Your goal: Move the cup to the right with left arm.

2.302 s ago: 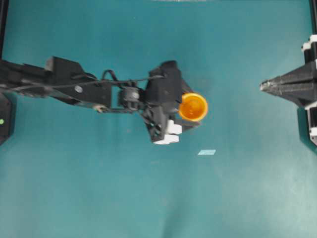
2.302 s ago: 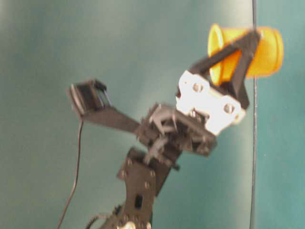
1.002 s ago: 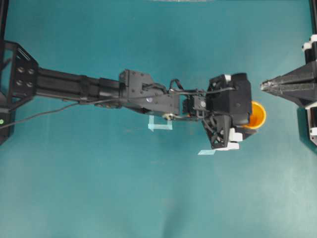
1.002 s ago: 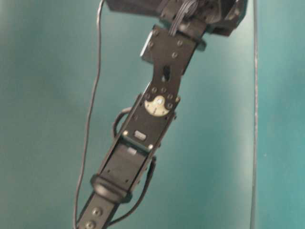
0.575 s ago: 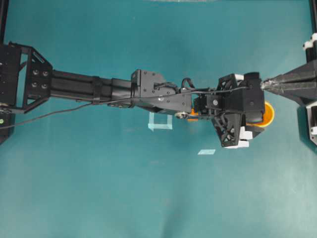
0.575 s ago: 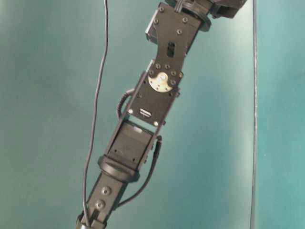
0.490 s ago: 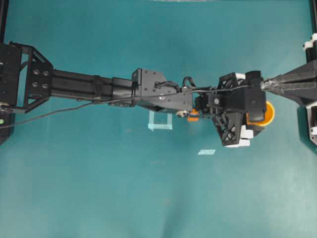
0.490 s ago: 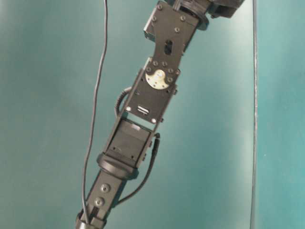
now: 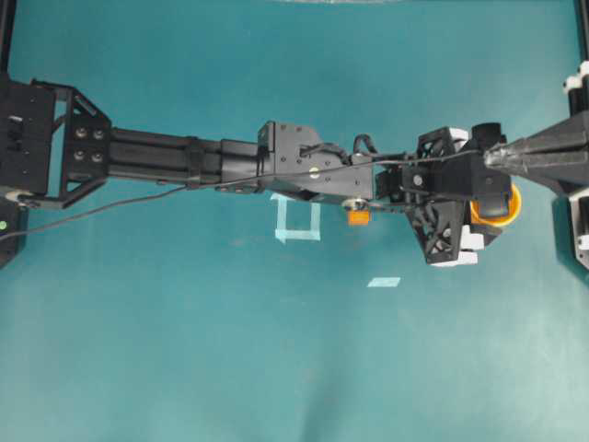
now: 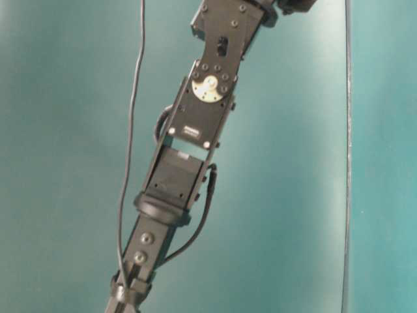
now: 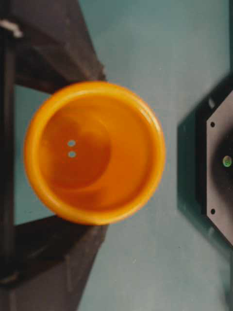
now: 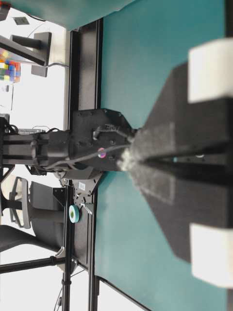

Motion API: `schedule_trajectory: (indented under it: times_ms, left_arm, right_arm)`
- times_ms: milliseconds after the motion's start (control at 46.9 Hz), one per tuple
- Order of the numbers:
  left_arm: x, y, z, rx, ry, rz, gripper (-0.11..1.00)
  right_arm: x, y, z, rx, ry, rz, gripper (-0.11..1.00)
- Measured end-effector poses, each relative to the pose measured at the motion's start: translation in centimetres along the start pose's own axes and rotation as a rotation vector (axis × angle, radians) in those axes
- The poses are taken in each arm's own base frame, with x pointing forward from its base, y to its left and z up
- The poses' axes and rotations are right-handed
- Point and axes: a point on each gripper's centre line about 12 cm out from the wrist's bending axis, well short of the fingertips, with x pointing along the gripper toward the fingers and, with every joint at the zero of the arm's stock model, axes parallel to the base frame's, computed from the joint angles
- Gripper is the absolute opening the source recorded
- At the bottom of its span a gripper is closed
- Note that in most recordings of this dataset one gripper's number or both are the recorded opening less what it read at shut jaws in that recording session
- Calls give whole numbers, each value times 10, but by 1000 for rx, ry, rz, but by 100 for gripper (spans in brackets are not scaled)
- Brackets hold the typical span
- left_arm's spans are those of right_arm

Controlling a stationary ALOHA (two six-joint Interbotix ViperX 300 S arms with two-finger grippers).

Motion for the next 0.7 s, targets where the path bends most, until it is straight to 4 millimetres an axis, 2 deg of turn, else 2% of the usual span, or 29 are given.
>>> schedule_trajectory:
  times_ms: [703]
  left_arm:
    - [5,2,0,-1,14,3,69]
  right_arm:
    - [0,0,3,0,-6,1,-1]
